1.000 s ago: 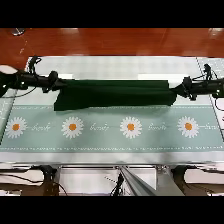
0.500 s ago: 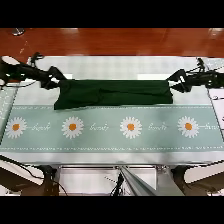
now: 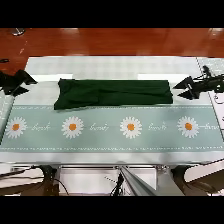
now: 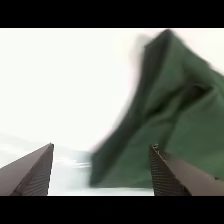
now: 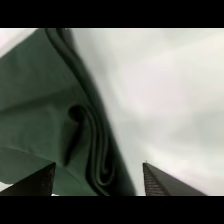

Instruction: Fold the shirts.

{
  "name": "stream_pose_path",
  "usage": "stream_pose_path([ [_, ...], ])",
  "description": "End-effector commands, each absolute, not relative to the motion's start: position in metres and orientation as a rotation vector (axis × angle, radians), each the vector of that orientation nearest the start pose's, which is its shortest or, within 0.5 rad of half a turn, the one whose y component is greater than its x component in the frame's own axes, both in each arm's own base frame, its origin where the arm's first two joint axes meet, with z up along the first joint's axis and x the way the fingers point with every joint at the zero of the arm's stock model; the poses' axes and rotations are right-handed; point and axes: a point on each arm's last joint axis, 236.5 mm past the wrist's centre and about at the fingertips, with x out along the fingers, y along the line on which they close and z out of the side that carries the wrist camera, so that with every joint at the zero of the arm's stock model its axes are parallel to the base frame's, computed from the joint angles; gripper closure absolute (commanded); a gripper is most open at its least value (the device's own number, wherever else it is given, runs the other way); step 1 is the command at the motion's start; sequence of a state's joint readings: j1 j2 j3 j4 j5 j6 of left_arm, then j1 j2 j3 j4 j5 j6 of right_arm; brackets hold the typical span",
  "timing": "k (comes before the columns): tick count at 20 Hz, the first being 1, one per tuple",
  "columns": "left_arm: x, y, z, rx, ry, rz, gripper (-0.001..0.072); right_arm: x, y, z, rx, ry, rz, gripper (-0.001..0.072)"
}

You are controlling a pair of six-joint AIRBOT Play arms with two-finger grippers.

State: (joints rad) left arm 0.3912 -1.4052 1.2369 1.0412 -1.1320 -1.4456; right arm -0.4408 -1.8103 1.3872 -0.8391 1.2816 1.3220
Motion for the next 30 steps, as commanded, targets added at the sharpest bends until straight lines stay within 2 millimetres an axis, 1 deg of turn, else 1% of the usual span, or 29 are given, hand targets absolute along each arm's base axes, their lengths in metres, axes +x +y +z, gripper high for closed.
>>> stream_pose_path([
  [1, 0.415, -0.021, 0.028, -0.58, 1.041, -0.193, 0.0004, 0.446, -0.002, -0.101, 0.878, 1.401, 0.263, 0.0086],
  [3, 0.404, -0.07, 0.018, -0.529, 1.112, -0.298, 0.0005, 0.451, 0.02, -0.103, 0.88, 1.404, 0.293, 0.0097],
  [4, 0.402, -0.089, 0.014, -0.506, 1.129, -0.336, 0.0005, 0.452, 0.025, -0.104, 0.868, 1.405, 0.297, 0.0173],
  [5, 0.404, -0.105, 0.013, -0.482, 1.122, -0.361, 0.0012, 0.452, 0.027, -0.102, 0.881, 1.409, 0.293, 0.0483],
  [6, 0.406, -0.118, 0.012, -0.462, 1.112, -0.38, 0.0195, 0.45, 0.029, -0.097, 0.894, 1.418, 0.297, 0.0686],
  [7, 0.408, -0.13, 0.013, -0.444, 1.096, -0.396, 0.0699, 0.446, 0.027, -0.086, 0.869, 1.416, 0.317, 0.0686],
  [8, 0.409, -0.141, 0.016, -0.428, 1.082, -0.417, 0.0689, 0.44, 0.022, -0.073, 0.826, 1.416, 0.322, 0.0686],
  [10, 0.405, -0.17, 0.021, -0.395, 1.076, -0.478, 0.0689, 0.419, 0.007, -0.041, 0.656, 1.427, 0.312, 0.0686],
  [12, 0.403, -0.204, 0.027, -0.338, 1.052, -0.548, 0.069, 0.398, -0.006, 0.001, 0.509, 1.401, 0.283, 0.0686],
  [14, 0.406, -0.25, 0.036, -0.288, 1.004, -0.624, 0.0691, 0.381, -0.009, 0.05, 0.417, 1.298, 0.255, 0.0686],
  [15, 0.406, -0.271, 0.039, -0.274, 0.998, -0.658, 0.0691, 0.37, -0.005, 0.075, 0.39, 1.238, 0.254, 0.0686],
  [16, 0.404, -0.298, 0.038, -0.265, 1.01, -0.698, 0.0691, 0.358, 0.002, 0.098, 0.378, 1.181, 0.261, 0.0686],
  [18, 0.398, -0.348, 0.029, -0.256, 1.061, -0.766, 0.0691, 0.333, 0.018, 0.132, 0.372, 1.087, 0.279, 0.0686],
  [19, 0.393, -0.373, 0.022, -0.253, 1.101, -0.8, 0.0691, 0.319, 0.025, 0.144, 0.374, 1.058, 0.281, 0.0686],
  [21, 0.379, -0.418, 0.01, -0.25, 1.176, -0.857, 0.0691, 0.298, 0.034, 0.157, 0.379, 1.026, 0.281, 0.0686],
  [22, 0.372, -0.441, 0.004, -0.251, 1.2, -0.879, 0.0691, 0.29, 0.04, 0.164, 0.389, 1.003, 0.29, 0.0686],
  [24, 0.353, -0.48, -0.007, -0.259, 1.237, -0.91, 0.0691, 0.281, 0.048, 0.173, 0.401, 0.97, 0.299, 0.0686],
  [26, 0.325, -0.513, -0.017, -0.242, 1.275, -0.952, 0.0691, 0.278, 0.049, 0.177, 0.409, 0.963, 0.296, 0.0686],
  [28, 0.297, -0.536, -0.028, -0.217, 1.308, -0.987, 0.0691, 0.278, 0.051, 0.177, 0.415, 0.964, 0.302, 0.0686],
  [30, 0.274, -0.548, -0.038, -0.193, 1.336, -1.013, 0.0691, 0.279, 0.052, 0.178, 0.418, 0.959, 0.305, 0.0686],
])
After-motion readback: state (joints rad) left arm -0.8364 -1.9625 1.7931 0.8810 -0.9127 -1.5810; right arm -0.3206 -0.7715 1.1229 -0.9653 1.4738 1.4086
